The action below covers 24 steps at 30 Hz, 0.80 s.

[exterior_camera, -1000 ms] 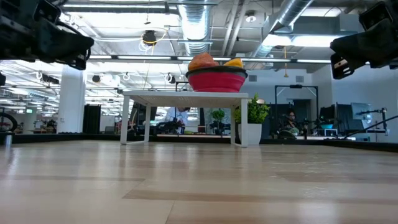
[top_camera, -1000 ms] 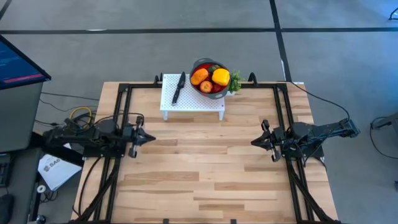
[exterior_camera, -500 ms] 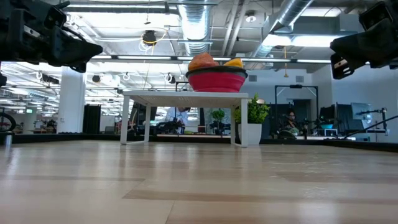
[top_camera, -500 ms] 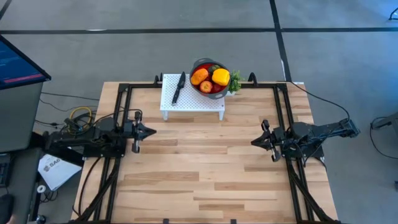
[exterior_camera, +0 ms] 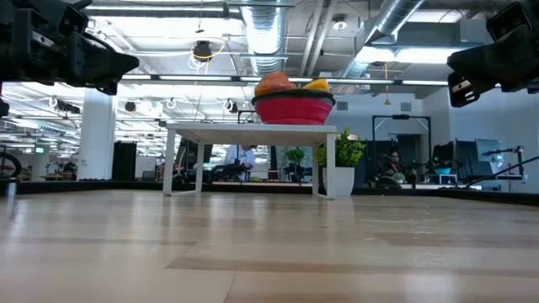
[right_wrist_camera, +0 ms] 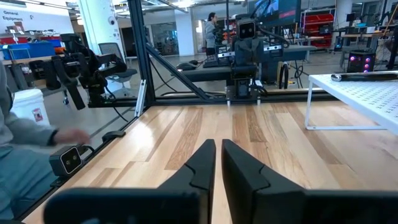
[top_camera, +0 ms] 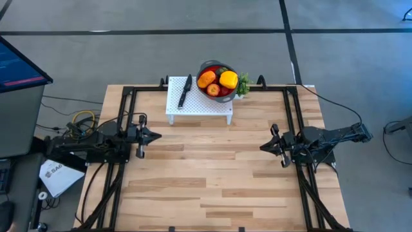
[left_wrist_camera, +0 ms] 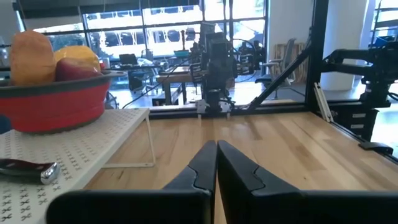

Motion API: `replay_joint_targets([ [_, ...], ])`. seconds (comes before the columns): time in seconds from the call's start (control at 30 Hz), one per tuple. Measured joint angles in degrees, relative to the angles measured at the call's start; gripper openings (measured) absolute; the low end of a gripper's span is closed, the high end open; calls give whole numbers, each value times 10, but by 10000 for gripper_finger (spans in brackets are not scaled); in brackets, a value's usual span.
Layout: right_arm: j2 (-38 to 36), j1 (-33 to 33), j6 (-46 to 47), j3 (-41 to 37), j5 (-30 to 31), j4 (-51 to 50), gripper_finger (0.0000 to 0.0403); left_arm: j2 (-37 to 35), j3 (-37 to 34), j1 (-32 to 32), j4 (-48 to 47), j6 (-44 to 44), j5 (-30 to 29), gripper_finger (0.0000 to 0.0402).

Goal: Pick & Place Fruit
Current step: Return to Home Position

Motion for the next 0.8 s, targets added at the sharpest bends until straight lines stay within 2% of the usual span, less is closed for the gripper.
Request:
replay_joint_targets([
  [0.67,0,0,0,0,0,0,25,2,0,0,8,0,-1,5],
  [0.8,-1,17,-7,0,-1,0,23,2,0,0,8,0,-1,4],
])
